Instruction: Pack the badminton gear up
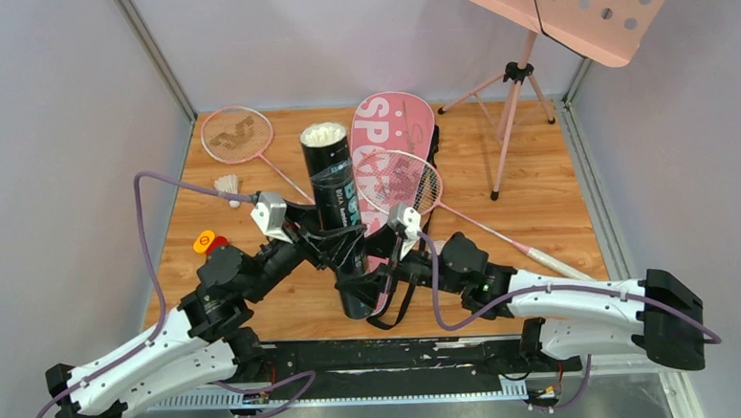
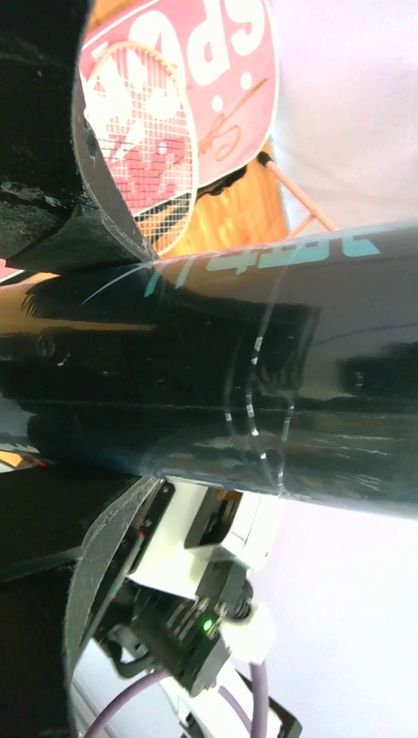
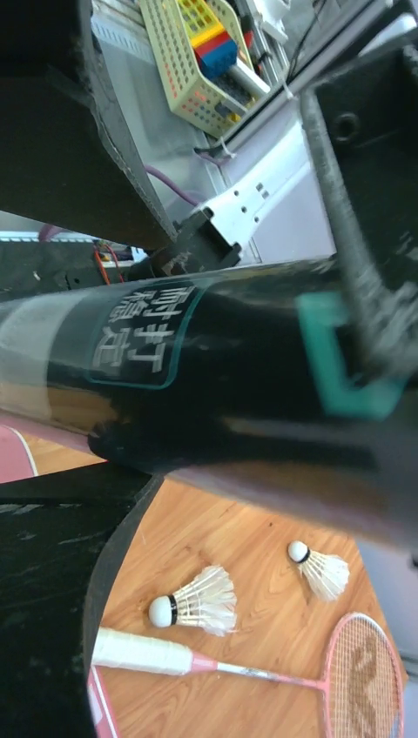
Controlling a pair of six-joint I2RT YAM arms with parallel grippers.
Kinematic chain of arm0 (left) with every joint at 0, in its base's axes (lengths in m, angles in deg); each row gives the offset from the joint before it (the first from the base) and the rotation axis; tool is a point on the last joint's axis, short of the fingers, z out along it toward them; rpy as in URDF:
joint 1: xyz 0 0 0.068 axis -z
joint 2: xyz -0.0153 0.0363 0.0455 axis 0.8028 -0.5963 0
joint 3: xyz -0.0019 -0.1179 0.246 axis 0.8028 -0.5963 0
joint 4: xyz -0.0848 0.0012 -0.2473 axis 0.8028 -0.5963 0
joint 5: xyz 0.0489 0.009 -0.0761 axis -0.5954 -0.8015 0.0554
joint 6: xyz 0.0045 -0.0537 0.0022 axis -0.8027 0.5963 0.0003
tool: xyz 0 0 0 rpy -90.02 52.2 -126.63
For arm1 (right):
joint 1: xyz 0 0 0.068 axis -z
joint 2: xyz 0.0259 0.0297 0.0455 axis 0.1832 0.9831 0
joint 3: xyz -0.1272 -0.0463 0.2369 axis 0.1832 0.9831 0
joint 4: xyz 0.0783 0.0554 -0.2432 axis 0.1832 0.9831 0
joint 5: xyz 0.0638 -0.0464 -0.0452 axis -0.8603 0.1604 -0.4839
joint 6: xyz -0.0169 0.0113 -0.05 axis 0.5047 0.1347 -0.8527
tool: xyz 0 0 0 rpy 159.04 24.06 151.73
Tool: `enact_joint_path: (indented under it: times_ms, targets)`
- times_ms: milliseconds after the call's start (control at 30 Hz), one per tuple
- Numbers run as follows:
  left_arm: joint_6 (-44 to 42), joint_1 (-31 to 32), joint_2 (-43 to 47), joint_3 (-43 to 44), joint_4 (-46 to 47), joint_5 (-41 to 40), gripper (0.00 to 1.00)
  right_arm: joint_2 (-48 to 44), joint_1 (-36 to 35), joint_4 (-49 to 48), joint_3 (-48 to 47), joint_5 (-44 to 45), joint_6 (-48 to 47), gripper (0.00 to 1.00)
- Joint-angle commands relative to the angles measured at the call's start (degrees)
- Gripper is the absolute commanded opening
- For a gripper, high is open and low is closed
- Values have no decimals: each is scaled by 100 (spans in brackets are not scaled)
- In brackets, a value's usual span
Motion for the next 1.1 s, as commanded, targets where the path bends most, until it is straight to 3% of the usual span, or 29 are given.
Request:
enact_joint_path:
  times_ms: [0, 267, 433, 500, 533, 600, 867, 1067]
  targets:
    - [571, 8, -121, -46, 764, -335, 56, 387, -194, -517, -481, 554, -458, 89]
    - [1032, 3, 53, -558, 1094, -652, 60, 1132, -209, -453, -1004, 812, -88, 78]
    - [959, 5, 382, -621, 722, -889, 65, 1174, -204, -376, -888, 1417, 252, 54]
    - [890, 4, 450, -610, 527, -944, 78, 1107, -196, -504, -705, 1334, 235, 50]
    - [882, 9, 484, -602, 468, -939, 89, 1052, -195, -559, -622, 1279, 199, 48]
    - [810, 7, 507, -569, 308, -899, 98, 901, -191, -607, -452, 1228, 74, 45]
    - [510, 6, 540, 48, -1294, -941, 100, -169, 58, -552, 359, 1590, -567, 37]
    - [-25, 6, 271, 521, -2379, -1267, 100, -1238, 383, 608, 429, 1755, -797, 37]
